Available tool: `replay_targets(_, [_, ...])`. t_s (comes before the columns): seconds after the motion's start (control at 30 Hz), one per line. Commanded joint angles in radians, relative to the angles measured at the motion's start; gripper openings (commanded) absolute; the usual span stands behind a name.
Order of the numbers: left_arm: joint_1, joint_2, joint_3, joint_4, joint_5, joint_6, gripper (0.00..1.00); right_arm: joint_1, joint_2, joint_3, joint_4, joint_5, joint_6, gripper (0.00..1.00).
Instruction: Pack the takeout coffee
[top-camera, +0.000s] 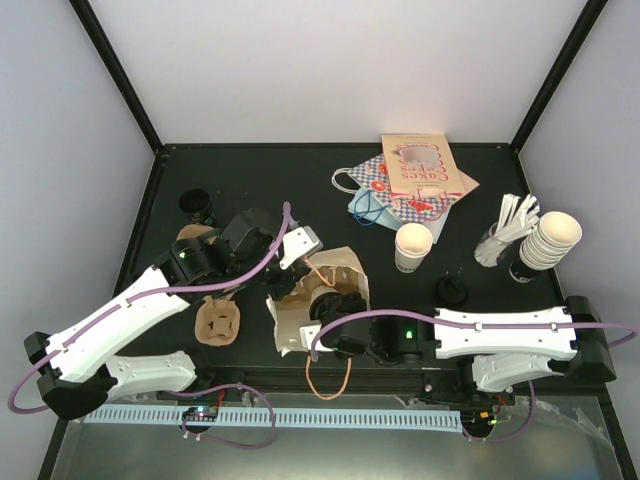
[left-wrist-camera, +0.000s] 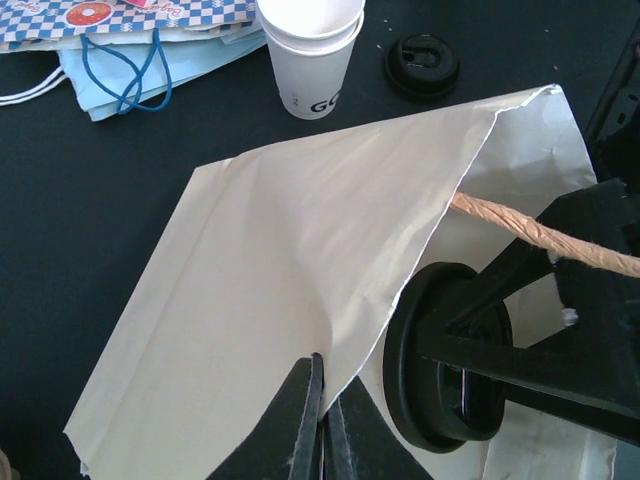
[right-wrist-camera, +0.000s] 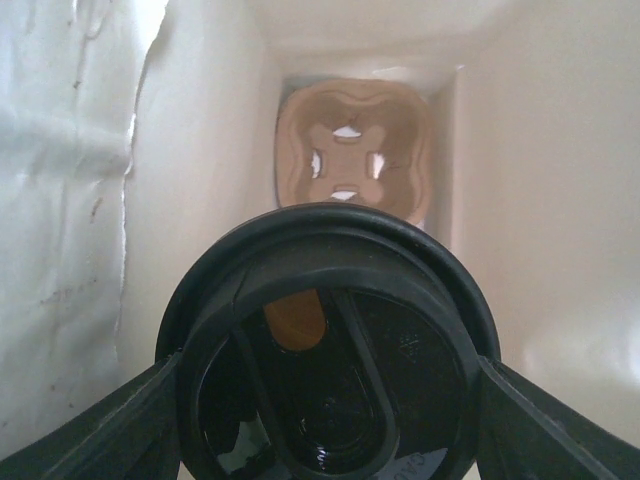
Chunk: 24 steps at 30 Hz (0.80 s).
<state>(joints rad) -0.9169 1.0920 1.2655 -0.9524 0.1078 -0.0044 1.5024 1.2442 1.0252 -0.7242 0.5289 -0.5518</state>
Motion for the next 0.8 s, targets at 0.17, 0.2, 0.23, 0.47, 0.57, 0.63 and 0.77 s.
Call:
replay_targets(0.17, [-0.005, -0.02, 0.003, 0.001, 0.053, -0.028, 0.04, 0.02, -0.013, -0.064, 0.032, -0.005, 0.062, 0.56])
replay_targets(0.2, [-0.005, -0.019, 0.003, 0.001, 0.057, -0.029, 0.04, 0.026, -0.013, -0.066, 0.032, -0.011, 0.069, 0.56])
replay_targets(0.23, [-0.006, -0.02, 0.003, 0.001, 0.059, -0.031, 0.04, 0.035, -0.012, -0.068, 0.033, -0.014, 0.074, 0.55])
replay_targets(0.47, [-0.007, -0.021, 0.0, 0.002, 0.101, -0.034, 0.04, 0.057, -0.012, -0.087, 0.043, 0.003, 0.113, 0.55])
replay_targets(0.57, [-0.007, -0.023, 0.0, 0.0, 0.128, -0.034, 0.04, 0.056, -0.017, -0.092, 0.045, 0.014, 0.119, 0.55])
replay_targets(0.63, [-0.007, -0.025, 0.001, -0.002, 0.134, -0.034, 0.05, 0.056, -0.019, -0.096, 0.05, 0.019, 0.12, 0.55])
replay_targets(0.77, [-0.007, -0.028, 0.004, -0.007, 0.138, -0.034, 0.11, 0.056, -0.016, -0.107, 0.06, 0.028, 0.115, 0.55])
